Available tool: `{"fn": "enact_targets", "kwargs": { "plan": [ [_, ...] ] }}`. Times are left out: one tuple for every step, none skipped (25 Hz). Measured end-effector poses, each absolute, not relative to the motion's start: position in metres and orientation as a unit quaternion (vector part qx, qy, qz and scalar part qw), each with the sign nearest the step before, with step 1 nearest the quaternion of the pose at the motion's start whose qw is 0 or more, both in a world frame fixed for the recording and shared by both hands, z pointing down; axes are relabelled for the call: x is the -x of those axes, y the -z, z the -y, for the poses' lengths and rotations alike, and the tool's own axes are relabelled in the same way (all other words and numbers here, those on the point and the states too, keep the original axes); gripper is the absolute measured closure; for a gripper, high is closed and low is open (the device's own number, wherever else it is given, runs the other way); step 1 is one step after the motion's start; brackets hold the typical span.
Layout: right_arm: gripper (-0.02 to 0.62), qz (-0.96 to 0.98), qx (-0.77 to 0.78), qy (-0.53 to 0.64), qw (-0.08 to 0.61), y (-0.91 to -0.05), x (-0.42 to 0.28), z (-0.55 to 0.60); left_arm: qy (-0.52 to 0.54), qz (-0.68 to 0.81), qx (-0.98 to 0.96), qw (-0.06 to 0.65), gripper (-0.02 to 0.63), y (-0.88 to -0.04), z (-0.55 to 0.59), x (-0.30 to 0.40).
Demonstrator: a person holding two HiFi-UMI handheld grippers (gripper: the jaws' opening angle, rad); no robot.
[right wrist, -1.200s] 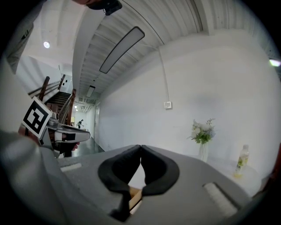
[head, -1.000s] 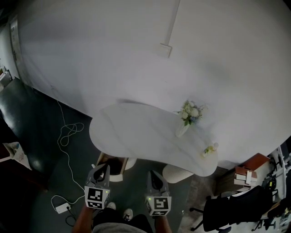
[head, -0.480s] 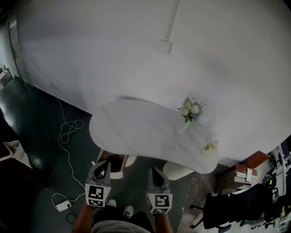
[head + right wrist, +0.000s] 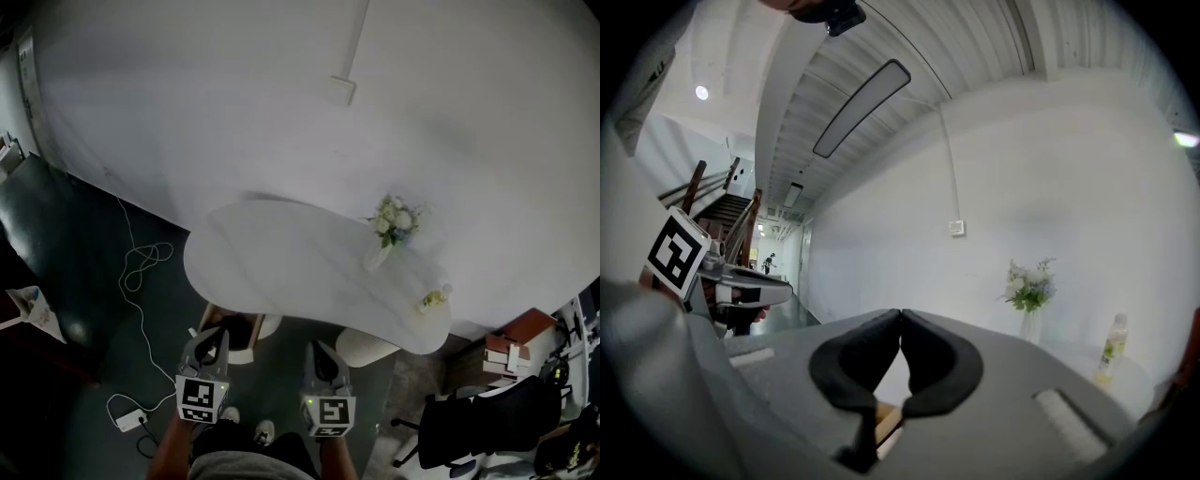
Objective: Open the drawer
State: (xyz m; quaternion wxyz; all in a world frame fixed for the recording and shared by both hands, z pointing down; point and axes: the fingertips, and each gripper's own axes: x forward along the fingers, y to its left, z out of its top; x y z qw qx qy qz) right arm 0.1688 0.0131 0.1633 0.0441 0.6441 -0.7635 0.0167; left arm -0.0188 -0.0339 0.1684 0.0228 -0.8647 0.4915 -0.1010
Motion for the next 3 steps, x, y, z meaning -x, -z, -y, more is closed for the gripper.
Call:
{"fn": "enact_targets", "kwargs": {
  "plan": [
    [0.592, 0.763, -0.645, -0.017, 0.043, -0.1640, -0.1688, -0.0139, 0.102, -0.492, 0.865, 0.023, 0.595, -0.1687, 0.0331, 0.0196],
    [0.592, 0.763, -0.645, -0.018, 0.043, -0.1648, -0.1689, -0.0147, 0.102, -0.492, 0.864, 0.023, 0.595, -0.1690, 0.0323, 0.0204],
    [0.592, 0.762, -0.646, -0.019, 0.042, -0.1655, -0.1689, -0.0155, 0.102, -0.492, 0.864, 0.024, 0.595, -0.1692, 0.0317, 0.0212]
  ]
}}
